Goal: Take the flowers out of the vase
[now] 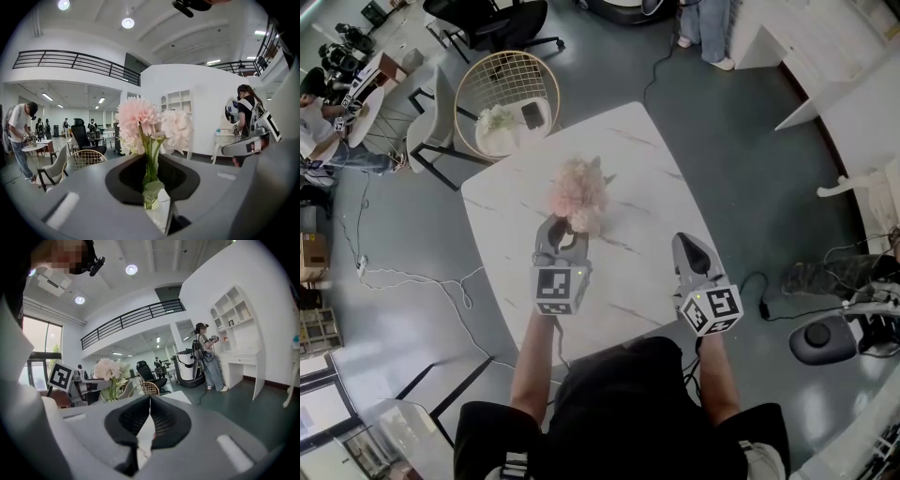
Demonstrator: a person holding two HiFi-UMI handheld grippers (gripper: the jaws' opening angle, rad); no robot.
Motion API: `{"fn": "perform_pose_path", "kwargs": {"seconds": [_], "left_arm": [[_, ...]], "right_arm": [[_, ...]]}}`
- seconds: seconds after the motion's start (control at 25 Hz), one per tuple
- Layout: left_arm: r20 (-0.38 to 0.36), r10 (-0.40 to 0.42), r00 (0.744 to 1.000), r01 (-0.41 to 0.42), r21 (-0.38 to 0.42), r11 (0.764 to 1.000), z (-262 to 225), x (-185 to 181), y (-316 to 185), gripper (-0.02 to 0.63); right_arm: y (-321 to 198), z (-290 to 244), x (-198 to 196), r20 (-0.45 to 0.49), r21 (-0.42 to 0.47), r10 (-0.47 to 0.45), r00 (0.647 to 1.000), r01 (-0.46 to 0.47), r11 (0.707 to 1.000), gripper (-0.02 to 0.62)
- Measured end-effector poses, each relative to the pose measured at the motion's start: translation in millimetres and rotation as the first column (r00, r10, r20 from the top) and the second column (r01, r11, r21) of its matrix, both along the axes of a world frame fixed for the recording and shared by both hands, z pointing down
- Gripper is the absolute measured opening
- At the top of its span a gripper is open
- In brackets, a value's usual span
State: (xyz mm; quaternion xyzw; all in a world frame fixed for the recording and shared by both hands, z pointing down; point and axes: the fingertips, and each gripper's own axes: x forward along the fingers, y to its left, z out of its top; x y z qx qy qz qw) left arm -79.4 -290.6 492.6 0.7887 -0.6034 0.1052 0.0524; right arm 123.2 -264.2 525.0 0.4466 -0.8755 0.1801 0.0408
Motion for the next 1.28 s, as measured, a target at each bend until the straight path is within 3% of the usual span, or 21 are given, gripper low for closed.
{"fn": "perform_pose_path", "kwargs": {"seconds": [0.56, 0.72, 0.88, 1.28], "left_arm": [[-0.034, -0.016, 0.999, 0.018, 0.064, 0.998, -50, -5, 13, 0.067], [-0.036, -0.012, 0.999, 0.016, 0.123, 0.992, -73, -4, 15, 0.067], [-0.036, -0.017, 0.999, 0.02, 0.106, 0.994, -77, -5, 23, 0.067], [-0.053, -0.021, 0.998, 0.03, 0.175, 0.984, -115, -6, 40, 0.066]], "right_arm": [[7, -23, -1, 0.008, 0.049, -0.002, 1.0, 0.002, 0.999, 0.006], [9, -34, 0, 0.013, 0.068, -0.001, 1.0, 0.001, 0.998, 0.006], [13, -43, -2, 0.018, 0.089, -0.004, 1.0, 0.002, 0.996, 0.005], [21, -63, -9, 0.03, 0.122, -0.027, 0.999, 0.023, 0.992, 0.005]]}}
